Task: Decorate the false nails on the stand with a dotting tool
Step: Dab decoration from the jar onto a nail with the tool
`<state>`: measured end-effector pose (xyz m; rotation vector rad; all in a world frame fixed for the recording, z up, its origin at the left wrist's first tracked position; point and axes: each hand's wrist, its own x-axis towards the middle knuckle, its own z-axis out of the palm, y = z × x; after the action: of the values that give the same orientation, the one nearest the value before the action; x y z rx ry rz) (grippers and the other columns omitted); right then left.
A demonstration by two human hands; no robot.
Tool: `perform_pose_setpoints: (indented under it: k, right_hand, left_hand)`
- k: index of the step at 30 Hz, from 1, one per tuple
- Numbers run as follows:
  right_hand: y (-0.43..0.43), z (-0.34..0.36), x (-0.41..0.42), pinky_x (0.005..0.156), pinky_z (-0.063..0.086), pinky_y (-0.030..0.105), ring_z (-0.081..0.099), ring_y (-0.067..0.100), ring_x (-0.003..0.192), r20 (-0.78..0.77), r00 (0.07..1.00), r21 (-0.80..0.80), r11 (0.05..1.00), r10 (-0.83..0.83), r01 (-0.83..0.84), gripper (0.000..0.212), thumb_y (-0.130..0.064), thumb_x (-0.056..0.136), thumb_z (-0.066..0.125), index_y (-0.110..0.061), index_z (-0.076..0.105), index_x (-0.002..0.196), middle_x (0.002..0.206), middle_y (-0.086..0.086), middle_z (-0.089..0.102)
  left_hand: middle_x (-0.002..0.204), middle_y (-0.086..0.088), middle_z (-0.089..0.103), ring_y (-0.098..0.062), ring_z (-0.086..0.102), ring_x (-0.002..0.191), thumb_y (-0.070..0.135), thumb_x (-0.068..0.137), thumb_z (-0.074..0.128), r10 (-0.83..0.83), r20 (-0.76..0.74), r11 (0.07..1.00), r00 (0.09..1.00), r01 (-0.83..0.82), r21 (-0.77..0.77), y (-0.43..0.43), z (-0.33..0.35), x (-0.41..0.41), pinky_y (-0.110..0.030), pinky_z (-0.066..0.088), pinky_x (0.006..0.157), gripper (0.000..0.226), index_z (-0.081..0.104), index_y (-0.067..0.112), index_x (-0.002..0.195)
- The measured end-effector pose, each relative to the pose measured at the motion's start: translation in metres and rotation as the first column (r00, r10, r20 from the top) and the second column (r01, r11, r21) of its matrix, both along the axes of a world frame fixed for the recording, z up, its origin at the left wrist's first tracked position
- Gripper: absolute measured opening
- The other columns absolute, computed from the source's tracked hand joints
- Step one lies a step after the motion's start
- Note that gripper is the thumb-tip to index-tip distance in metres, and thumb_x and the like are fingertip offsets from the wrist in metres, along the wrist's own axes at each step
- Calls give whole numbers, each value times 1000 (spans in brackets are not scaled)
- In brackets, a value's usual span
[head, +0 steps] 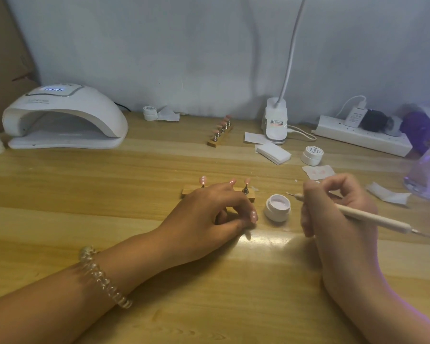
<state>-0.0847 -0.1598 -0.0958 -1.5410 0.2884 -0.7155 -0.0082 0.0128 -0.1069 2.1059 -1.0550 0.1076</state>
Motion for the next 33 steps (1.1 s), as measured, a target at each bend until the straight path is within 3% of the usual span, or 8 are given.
perform_pose_setpoints:
  k: [4, 11, 16, 22, 28, 33]
  right_hand:
    - [-13, -5, 7, 39, 31, 13, 38, 5, 38, -103, 995, -37, 999, 2, -6, 34, -37, 91, 66, -9, 57, 73, 43, -6, 46]
    - [-12, -10, 9, 51, 37, 28, 48, 8, 40, -159, 987, -183, 983, -12, -18, 32, -39, 90, 67, -21, 58, 64, 46, -2, 55]
    - [-11, -11, 9, 55, 43, 35, 51, 10, 46, -181, 983, -246, 969, -23, -23, 31, -43, 90, 66, -22, 59, 68, 52, -2, 59]
    - [-11, -11, 9, 55, 41, 32, 51, 8, 46, -182, 983, -267, 964, -33, -17, 33, -43, 90, 65, -21, 59, 67, 54, -2, 59]
    - [-5, 2, 3, 41, 39, 16, 47, 6, 41, 26, 1000, -10, 1000, -13, 13, 24, -31, 96, 61, -17, 54, 78, 50, 0, 56]
    - [12, 0, -6, 40, 41, 19, 51, 12, 41, -82, 976, 101, 976, 201, -193, 26, -16, 90, 68, -13, 48, 73, 53, 6, 62]
  left_hand:
    - [73, -17, 62, -13, 48, 54, 19, 89, 72, 4, -11, 1000, 1000, -4, 12, 0, -2, 1, -22, 25, 118, 2, 73, 20, 89]
    - [68, -15, 59, -11, 47, 53, 18, 89, 72, 5, 14, 1000, 1000, -5, 1, 1, -2, 1, -8, 17, 113, 3, 72, 21, 88]
    - [67, -15, 59, -7, 48, 54, 20, 89, 71, -8, 6, 1000, 1000, 8, -4, 1, -4, 2, -15, 22, 116, 1, 72, 21, 90]
    - [69, -16, 59, -6, 47, 55, 22, 90, 71, -7, 1, 1000, 1000, 7, 3, 1, -5, 3, -22, 25, 118, 2, 72, 20, 91]
    - [72, -17, 62, -9, 48, 53, 21, 89, 72, -3, -10, 1000, 1000, 3, 4, 1, -4, 3, -24, 26, 119, 4, 73, 19, 92]
    - [78, -10, 64, -18, 50, 54, 17, 88, 73, 13, -13, 1000, 1000, -13, 2, 0, -3, 1, -23, 24, 119, 4, 73, 19, 91]
